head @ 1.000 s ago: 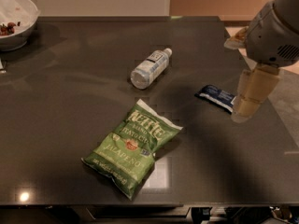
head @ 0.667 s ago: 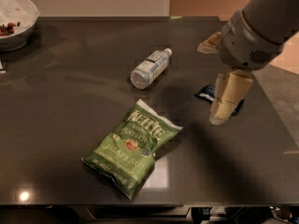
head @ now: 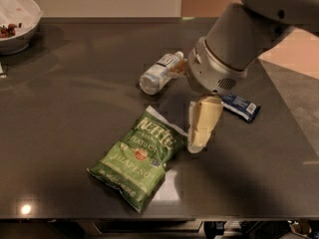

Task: Pick green jalapeno chip bag

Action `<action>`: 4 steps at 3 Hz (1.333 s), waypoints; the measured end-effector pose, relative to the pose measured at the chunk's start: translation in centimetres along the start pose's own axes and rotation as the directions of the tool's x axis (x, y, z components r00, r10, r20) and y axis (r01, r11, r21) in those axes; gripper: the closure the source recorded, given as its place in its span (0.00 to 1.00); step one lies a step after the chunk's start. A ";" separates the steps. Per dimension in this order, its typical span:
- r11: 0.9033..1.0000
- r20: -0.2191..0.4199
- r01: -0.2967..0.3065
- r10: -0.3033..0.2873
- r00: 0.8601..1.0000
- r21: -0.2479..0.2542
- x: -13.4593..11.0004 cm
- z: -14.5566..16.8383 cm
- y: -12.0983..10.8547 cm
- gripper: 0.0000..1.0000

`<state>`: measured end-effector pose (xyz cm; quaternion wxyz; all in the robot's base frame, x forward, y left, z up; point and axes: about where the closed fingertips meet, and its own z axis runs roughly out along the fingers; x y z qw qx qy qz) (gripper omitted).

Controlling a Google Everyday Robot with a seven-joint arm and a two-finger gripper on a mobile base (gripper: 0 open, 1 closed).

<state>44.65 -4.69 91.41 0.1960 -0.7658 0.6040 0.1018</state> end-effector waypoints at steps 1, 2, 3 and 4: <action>0.997 0.010 0.068 -0.068 0.998 -0.047 -1.9 2.8 1.4 0.00; 0.989 0.007 0.117 -0.117 0.993 -0.086 -2.9 5.1 2.9 0.00; 0.984 -0.009 0.138 -0.140 0.990 -0.109 -3.2 6.9 3.6 0.00; 0.984 -0.028 0.137 -0.141 0.990 -0.116 -3.0 8.1 3.5 0.00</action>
Offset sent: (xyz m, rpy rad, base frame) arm -0.0509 0.0611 -0.0689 -0.0577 0.0570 0.2175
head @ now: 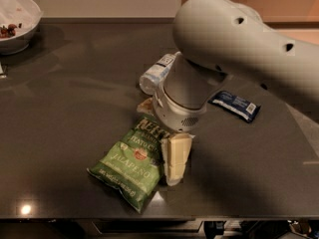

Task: Pick green jalapeno chip bag

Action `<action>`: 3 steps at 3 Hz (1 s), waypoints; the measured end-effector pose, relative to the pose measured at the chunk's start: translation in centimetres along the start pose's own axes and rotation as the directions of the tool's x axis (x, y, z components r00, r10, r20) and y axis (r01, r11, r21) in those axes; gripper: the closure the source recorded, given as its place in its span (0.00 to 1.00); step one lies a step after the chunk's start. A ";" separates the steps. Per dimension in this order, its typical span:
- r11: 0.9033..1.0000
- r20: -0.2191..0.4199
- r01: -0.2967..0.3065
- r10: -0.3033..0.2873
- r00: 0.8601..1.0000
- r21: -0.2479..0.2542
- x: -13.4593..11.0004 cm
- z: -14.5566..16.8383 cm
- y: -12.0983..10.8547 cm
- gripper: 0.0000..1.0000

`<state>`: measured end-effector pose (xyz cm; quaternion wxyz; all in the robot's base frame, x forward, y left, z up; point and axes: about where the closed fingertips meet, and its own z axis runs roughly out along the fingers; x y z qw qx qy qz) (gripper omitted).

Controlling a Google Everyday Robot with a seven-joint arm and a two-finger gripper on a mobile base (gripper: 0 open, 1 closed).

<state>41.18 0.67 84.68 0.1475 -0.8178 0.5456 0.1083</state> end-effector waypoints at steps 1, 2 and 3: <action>1.000 -0.017 -0.016 0.016 1.000 0.005 0.7 0.4 -0.7 0.19; 1.000 -0.024 -0.024 0.024 0.999 -0.002 1.2 0.7 -1.0 0.41; 0.999 -0.020 -0.032 0.032 0.999 -0.008 1.6 0.7 -1.2 0.64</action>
Offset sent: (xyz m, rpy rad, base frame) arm 0.0211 -0.0079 -0.0183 -0.0344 0.0183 -0.0358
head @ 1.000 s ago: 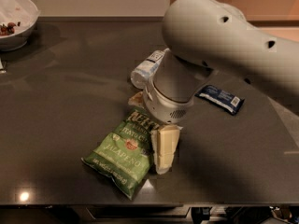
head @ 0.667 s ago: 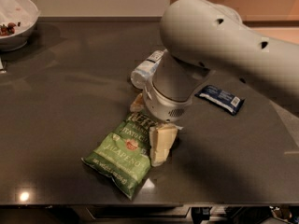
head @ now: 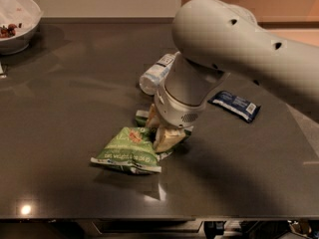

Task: Pick green jalapeno chip bag

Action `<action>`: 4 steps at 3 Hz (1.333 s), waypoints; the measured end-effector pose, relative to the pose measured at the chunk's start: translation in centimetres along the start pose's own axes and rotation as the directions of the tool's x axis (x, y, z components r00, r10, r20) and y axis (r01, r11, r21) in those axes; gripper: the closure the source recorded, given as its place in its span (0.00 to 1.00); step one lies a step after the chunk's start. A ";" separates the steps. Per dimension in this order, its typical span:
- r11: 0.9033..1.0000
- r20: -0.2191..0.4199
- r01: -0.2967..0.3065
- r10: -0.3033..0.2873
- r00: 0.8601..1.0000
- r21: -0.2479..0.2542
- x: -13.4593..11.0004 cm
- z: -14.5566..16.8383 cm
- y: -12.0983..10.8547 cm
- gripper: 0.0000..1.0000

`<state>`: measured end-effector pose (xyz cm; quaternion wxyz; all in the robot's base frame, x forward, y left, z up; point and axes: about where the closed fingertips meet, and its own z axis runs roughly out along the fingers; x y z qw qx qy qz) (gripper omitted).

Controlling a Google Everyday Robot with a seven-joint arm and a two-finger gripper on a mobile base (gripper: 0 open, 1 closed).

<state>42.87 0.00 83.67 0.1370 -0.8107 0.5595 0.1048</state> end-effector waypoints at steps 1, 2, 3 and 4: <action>1.000 0.013 -0.007 0.007 1.000 0.004 0.2 -0.7 -0.3 0.87; 1.000 0.022 -0.013 0.013 1.000 0.016 0.2 -1.9 -0.6 1.00; 0.999 0.028 -0.023 0.022 0.999 0.038 0.4 -4.0 -1.3 1.00; 0.997 0.033 -0.028 0.025 0.999 0.072 0.5 -6.9 -2.2 1.00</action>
Offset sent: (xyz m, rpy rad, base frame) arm 0.0125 -0.0115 0.0315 0.0439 -0.0056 -0.0290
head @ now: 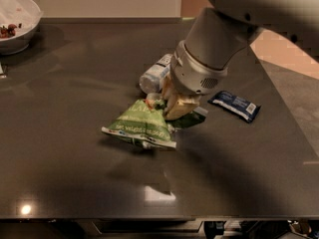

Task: Pick green jalapeno chip bag

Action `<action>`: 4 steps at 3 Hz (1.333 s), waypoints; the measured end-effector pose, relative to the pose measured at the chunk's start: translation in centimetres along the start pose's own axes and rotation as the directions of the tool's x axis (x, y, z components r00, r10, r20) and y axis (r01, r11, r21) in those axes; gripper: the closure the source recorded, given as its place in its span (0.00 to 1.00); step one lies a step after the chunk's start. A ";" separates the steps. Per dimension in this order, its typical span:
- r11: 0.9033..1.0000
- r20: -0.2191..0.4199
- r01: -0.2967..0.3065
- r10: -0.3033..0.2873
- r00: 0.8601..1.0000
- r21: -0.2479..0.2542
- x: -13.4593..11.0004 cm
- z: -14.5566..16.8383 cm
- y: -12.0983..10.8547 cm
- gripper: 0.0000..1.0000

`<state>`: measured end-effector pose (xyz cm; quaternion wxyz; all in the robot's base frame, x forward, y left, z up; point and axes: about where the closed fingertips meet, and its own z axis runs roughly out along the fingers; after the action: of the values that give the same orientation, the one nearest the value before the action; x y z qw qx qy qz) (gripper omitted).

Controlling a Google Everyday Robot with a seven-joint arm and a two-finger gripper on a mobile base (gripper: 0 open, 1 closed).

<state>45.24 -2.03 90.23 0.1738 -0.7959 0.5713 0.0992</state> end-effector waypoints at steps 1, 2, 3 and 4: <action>0.999 0.009 0.008 -0.008 1.000 0.035 -0.3 -3.1 -1.1 1.00; 0.998 0.033 0.024 -0.026 0.999 0.064 -0.8 -6.8 -2.0 1.00; 0.995 0.055 0.046 -0.050 0.997 0.084 -1.5 -9.7 -2.5 1.00; 0.991 0.090 0.052 -0.064 0.994 0.123 -1.9 -11.7 -2.8 1.00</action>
Offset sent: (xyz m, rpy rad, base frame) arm 0.0195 -0.0260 0.1138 0.0855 -0.0747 0.0158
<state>46.78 -4.10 102.14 0.2511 -0.7947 0.5441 0.0967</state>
